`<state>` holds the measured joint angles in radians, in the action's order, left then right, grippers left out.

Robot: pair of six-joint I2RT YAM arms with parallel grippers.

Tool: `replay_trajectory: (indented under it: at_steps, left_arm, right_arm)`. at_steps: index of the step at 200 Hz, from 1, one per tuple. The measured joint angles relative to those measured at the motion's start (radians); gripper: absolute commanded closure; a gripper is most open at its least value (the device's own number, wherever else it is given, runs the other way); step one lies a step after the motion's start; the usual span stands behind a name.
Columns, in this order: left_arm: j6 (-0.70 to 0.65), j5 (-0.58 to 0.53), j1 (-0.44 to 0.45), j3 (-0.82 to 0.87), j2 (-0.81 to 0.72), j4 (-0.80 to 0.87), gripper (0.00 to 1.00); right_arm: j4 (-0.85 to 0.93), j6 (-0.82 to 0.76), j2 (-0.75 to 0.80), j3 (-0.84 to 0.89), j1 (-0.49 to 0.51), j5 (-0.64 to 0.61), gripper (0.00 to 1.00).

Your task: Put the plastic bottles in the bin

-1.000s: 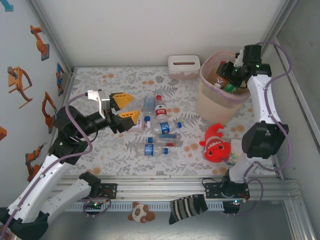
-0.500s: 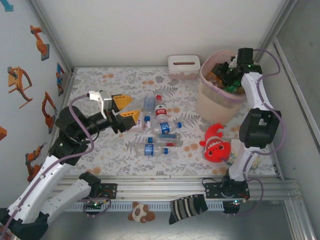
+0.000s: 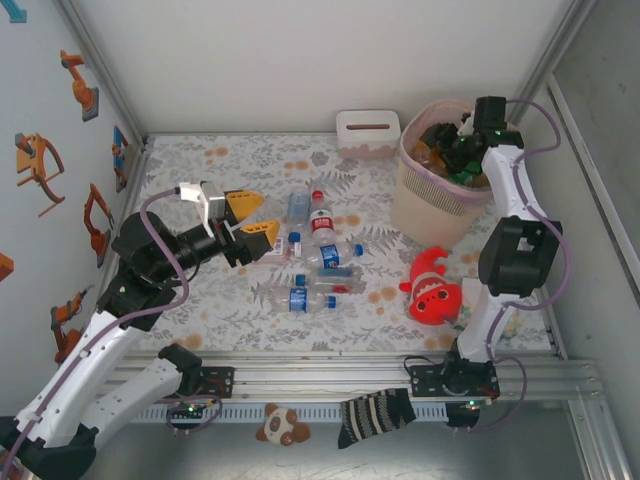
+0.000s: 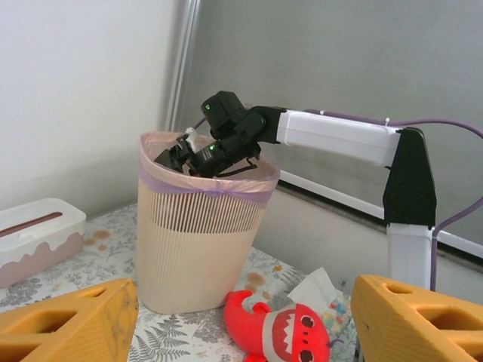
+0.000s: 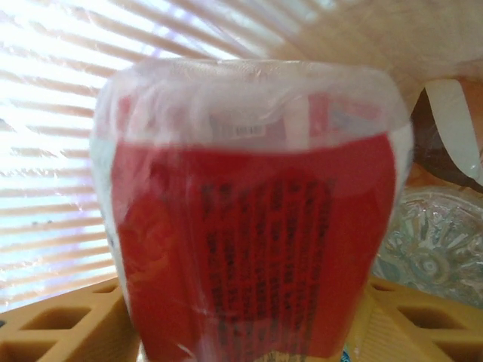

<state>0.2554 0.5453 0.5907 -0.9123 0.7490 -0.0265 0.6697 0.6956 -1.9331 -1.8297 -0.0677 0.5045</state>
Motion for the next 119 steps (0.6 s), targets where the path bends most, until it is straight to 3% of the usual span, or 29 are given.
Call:
replay_trajectory:
  at_steps: [87, 119]
  left_arm:
    - [-0.014, -0.024, 0.0, 0.0, 0.0, 0.042, 0.26]
    - [-0.024, -0.03, 0.0, 0.0, 0.003, 0.056, 0.25]
  right_arm:
    - [0.095, -0.036, 0.114, -0.003, -0.001, -0.113, 0.28]
    - [0.112, -0.068, 0.175, -0.025, -0.001, -0.16, 0.41]
